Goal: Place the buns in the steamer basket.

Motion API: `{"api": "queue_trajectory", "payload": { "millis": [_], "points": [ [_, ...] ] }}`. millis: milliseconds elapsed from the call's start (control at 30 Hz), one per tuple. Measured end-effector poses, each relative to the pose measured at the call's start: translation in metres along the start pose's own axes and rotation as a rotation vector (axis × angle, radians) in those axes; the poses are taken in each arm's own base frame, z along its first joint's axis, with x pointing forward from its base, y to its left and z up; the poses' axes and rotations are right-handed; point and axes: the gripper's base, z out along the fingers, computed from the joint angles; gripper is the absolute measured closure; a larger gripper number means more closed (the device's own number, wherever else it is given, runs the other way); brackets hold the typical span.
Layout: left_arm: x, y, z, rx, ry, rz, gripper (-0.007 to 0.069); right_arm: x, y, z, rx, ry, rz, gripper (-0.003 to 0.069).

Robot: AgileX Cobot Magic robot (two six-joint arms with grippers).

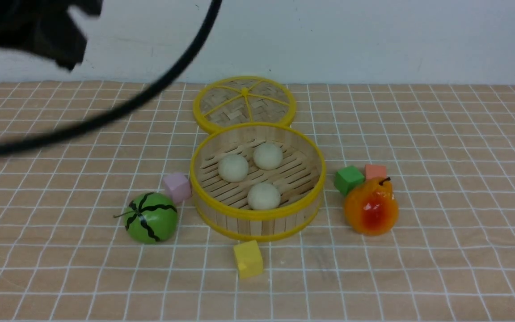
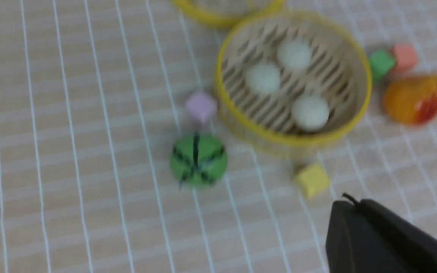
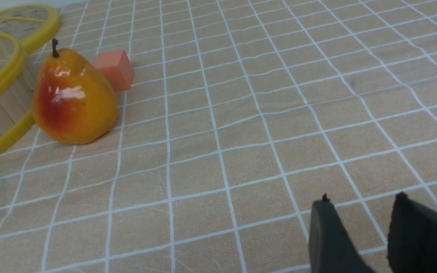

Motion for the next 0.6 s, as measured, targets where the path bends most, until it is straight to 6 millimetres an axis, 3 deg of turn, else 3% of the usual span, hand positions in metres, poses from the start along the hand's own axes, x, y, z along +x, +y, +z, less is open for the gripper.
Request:
{"api": "queue_trajectory", "payload": {
  "millis": [100,167,233,367,500,600],
  "points": [
    [0.030,0.008,-0.009,0.001,0.003,-0.041,0.0638,0.000,0.000,0.000,0.000,0.000,0.000,0.0418],
    [0.071,0.019,-0.012,0.008,-0.014,-0.096,0.0638,0.000,0.000,0.000,0.000,0.000,0.000,0.0418],
    [0.099,0.026,-0.012,0.018,-0.039,-0.137,0.0638,0.000,0.000,0.000,0.000,0.000,0.000,0.0418],
    [0.148,0.037,0.008,0.011,-0.006,-0.207,0.0638,0.000,0.000,0.000,0.000,0.000,0.000,0.0418],
    [0.177,0.043,0.022,0.003,0.027,-0.261,0.0638,0.000,0.000,0.000,0.000,0.000,0.000,0.0418],
    [0.185,0.045,0.027,-0.011,0.046,-0.261,0.0638,0.000,0.000,0.000,0.000,0.000,0.000,0.0418]
  ]
}}
